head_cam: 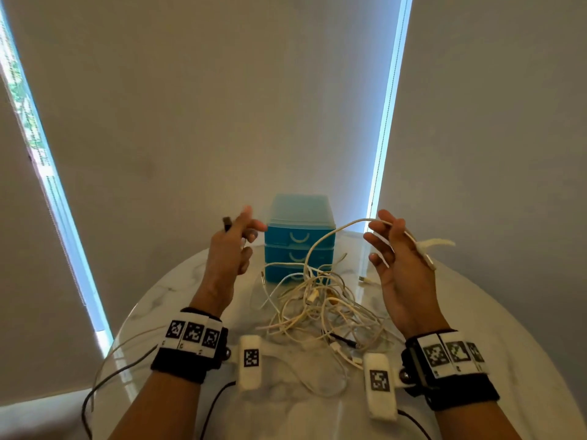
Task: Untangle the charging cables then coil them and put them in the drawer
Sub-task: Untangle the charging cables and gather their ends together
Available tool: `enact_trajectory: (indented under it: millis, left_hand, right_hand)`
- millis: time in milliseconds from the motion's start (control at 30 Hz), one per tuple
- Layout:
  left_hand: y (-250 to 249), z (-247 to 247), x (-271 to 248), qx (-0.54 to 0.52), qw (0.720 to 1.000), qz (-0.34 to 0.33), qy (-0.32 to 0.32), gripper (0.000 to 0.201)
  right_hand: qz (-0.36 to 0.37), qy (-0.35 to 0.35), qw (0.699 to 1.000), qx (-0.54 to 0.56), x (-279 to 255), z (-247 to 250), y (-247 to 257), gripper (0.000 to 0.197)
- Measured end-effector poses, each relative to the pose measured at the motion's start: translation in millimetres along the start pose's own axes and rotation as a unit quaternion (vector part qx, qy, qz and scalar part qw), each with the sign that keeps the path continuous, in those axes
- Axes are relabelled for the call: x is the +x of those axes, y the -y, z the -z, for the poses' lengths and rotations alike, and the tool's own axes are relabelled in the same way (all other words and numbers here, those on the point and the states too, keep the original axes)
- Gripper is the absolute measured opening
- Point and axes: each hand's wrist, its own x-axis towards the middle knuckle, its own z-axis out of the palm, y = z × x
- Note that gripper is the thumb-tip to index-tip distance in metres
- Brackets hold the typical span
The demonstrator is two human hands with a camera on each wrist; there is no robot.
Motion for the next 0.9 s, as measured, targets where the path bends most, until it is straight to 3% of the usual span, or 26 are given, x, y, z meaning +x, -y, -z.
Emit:
enact_trajectory:
  millis: [100,233,333,467,567,733,900]
  left_hand:
    - [0,2,-3,0.194,0.977,0.039,0.078,0.043]
    - [11,10,1,0.361,0.92,0.041,0.144,0.014]
    - [25,17,11,0.46,0.866,0.06,0.184,0.018]
    - [49,27,30,0.573,0.8,0.093,0.15,0.033]
    - [62,30,38,0.635,0.745,0.12,0.164,0.05]
    - [66,30,37,0.647,0.727,0.128,0.19,0.031]
    - [64,30,32,0.667,0.721,0.104,0.152,0.027]
  right_hand:
    - [0.003,-0.001,0.999,0.045,0,-2,7,0.036]
    - [-0.011,0.004,0.993,0.121,0,-2,13,0.035]
    - [-0.016,0.017,0.988,0.154,1,1,11,0.037]
    - [-0.028,0.016,0.979,0.204,3,1,8,0.037]
    - [-0.036,0.012,0.969,0.245,7,4,4,0.038]
    - [-0.046,0.028,0.969,0.239,12,7,-1,0.039]
    - [-0.07,0.032,0.973,0.217,13,6,-7,0.039]
